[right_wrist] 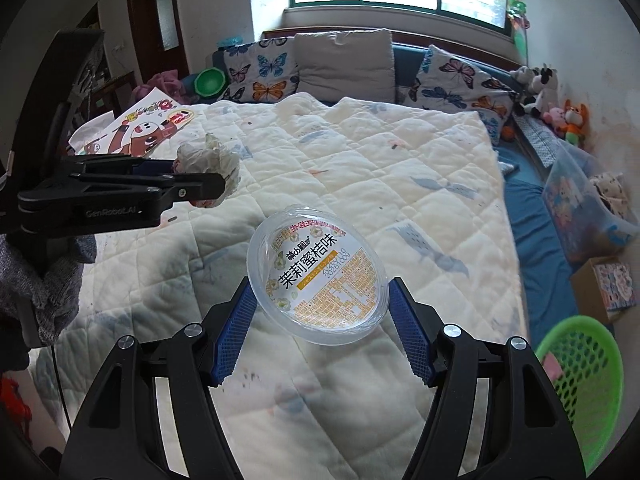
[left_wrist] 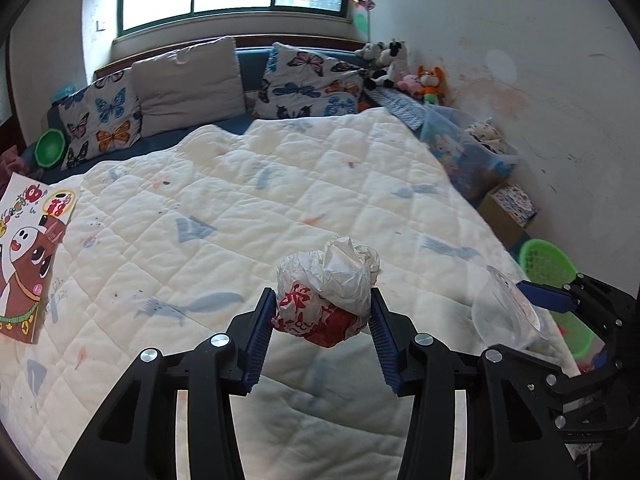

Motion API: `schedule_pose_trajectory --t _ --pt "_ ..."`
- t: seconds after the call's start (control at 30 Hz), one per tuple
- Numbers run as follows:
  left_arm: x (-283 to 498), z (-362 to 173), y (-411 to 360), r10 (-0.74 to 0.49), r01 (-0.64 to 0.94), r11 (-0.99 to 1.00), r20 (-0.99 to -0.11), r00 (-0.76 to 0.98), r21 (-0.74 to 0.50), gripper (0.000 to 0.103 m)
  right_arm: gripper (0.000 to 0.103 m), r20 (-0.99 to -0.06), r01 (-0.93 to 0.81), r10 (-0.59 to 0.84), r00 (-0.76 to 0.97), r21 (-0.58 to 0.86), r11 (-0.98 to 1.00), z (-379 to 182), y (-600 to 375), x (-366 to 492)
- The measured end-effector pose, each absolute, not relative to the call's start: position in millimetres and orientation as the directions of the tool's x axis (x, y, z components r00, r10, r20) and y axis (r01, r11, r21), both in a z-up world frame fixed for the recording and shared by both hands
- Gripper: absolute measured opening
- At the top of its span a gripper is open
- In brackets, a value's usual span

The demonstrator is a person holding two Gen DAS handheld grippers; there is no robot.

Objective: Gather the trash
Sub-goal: 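Carry the wrapper and container over the green basket and open both tools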

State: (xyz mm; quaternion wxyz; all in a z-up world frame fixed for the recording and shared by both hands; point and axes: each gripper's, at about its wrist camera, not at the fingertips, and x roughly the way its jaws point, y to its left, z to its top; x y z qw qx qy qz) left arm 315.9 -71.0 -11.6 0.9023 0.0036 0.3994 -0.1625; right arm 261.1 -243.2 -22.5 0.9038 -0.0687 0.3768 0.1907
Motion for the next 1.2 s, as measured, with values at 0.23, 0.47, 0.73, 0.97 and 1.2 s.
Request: schedule_pose_trajectory --t 0.23,0.47,0.73,0.97,1.2 --pt "284 0 -110 -0.346 0.361 0.922 -0.715 0.607 -0.14 0.045 0.067 -0.691 -0.328 0.244 0.68 0.01 0.945 -13 -281 227" --pt "258 6 -158 -0.404 0.438 0.887 -0.708 0.579 -0.147 0.045 0.067 -0.686 -0.234 0.175 0.706 0.007 0.972 -11 -333 196" --pt "243 12 -222 -0.464 0.52 0.84 -0.706 0.535 -0.158 0.045 0.067 -0.691 -0.123 0.076 0.719 -0.019 0.992 -16 -392 170" --pt "238 6 -279 -0.495 0.57 0.804 -0.721 0.486 -0.168 0.045 0.067 -0.695 -0.008 -0.019 0.719 -0.036 0.999 -24 -449 151" --pt "232 3 -331 -0.514 0.617 0.77 -0.73 0.45 -0.162 0.046 0.067 -0.705 0.082 -0.089 0.704 -0.044 0.996 -33 -491 141"
